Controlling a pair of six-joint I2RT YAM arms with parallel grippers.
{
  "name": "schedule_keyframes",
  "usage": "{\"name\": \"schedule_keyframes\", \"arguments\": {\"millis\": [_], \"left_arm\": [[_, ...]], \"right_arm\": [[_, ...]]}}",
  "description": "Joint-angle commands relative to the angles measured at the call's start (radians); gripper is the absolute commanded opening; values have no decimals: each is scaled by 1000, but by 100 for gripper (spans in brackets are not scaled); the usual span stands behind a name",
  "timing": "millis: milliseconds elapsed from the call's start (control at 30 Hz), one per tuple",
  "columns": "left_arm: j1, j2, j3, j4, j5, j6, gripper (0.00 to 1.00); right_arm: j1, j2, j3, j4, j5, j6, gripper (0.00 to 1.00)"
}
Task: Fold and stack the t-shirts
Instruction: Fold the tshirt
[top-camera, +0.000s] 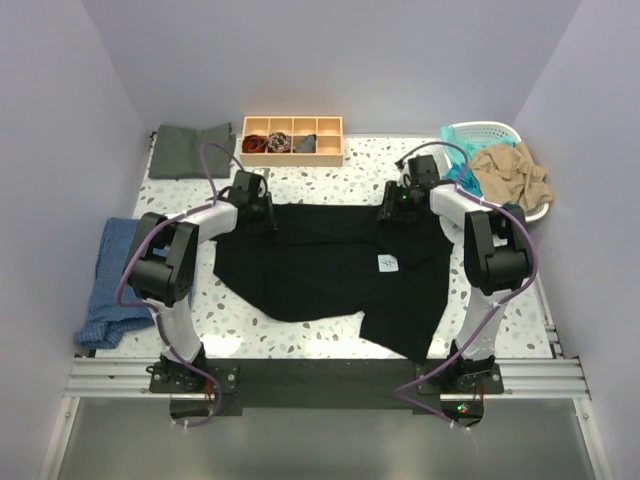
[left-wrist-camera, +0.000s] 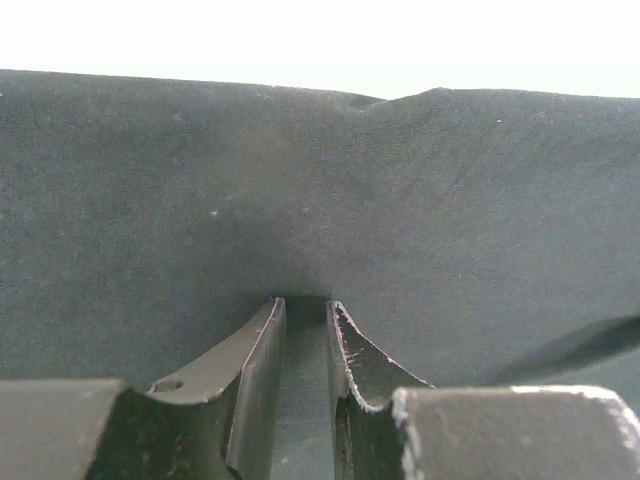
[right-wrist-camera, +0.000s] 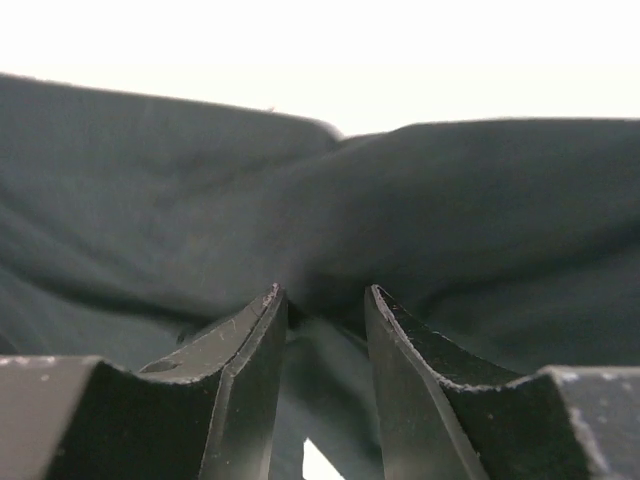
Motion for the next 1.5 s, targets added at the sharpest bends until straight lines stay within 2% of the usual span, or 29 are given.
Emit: {"name": "schedule_keyframes", "arguments": {"millis": [0,133,267,533,600,800,1000,1033,1333,1367,1467], "left_arm": [[-3,-3,18,-10,-30,15,27],[-3,-73,-22,-5,-50,26,27],[-6,-155,-74,-2,19,46,28],[-66,-276,-220,1,258,43,28],[-83,-287,-245,-22,253,22,27],[-162,-354,-312,-126,136,-46,25],[-230,-437,-369,-332,-86,-173,24],[-245,-457,-381,-353,-158,-198,24],[-313,-779,-519,-613,-365,-582,25],[-323,-857,-531,-681,-385,-653,25],[-339,-1019,-560,-763,-425,-741,24]], "right_arm": [[63,-85,-62,-81,38,-64,41],[69,-227,-177,-33,56,-56,42],[70,-345,-205,-58,92,-58,47],[69,-422,-206,-92,61,-61,49],[70,-420,-219,-87,53,-53,48],[70,-434,-268,-79,37,-47,49],[70,-463,-306,-76,35,-56,50],[70,-471,-309,-78,33,-59,50],[70,-485,-341,-81,-26,-55,51],[72,-491,-351,-75,-34,-44,51],[74,-497,-361,-72,-49,-43,51]]}}
